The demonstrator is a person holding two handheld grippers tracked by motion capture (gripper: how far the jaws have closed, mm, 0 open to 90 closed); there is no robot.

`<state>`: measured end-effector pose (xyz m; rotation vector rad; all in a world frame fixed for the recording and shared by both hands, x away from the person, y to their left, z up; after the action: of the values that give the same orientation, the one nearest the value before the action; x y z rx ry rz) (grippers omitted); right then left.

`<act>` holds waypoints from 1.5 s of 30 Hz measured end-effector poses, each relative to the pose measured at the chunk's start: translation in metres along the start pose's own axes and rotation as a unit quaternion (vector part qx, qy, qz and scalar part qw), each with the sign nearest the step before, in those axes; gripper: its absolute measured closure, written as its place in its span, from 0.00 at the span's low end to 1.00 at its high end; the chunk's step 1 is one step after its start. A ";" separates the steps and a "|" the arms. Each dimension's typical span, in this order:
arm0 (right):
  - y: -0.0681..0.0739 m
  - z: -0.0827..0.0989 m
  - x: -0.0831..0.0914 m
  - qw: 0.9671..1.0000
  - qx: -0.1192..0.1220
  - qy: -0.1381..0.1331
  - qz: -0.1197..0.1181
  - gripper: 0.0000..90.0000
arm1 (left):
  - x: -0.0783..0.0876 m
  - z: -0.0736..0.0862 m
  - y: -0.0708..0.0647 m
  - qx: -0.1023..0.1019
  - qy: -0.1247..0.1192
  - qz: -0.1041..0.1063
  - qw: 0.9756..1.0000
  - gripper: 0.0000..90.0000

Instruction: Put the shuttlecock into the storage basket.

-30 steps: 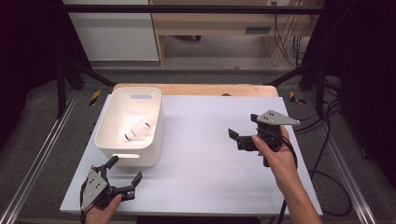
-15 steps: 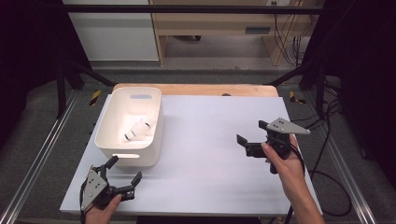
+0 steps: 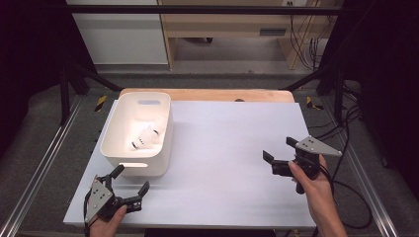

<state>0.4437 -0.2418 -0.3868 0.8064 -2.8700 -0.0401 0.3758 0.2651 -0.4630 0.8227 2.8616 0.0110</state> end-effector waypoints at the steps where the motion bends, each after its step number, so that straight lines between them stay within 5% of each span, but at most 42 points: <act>1: -0.001 0.001 0.002 1.000 0.000 -0.002 0.001 0.04 | 0.000 0.000 0.000 0.000 0.000 0.000 1.000 0.01; 24: -0.011 0.010 0.038 0.995 0.051 -0.080 0.030 0.04 | 0.001 0.001 0.001 0.001 0.001 -0.004 1.000 0.01; 45: -0.019 0.041 0.052 0.994 0.032 -0.101 0.039 0.04 | 0.001 0.001 0.002 0.003 -0.001 -0.005 1.000 0.01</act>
<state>0.4031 -0.2853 -0.4205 0.7393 -3.1053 -0.0204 0.3757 0.2674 -0.4638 0.8074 2.8648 0.0000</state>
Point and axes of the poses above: each handheld gripper's, and its own axes: x roughly backward along the jaws, z roughly out of its underside, y roughly to its left, the point moved 1 cm from there along -x, roughly forward along the jaws, and after that the axes turned 11 degrees about -y, right-handed, at the moved point
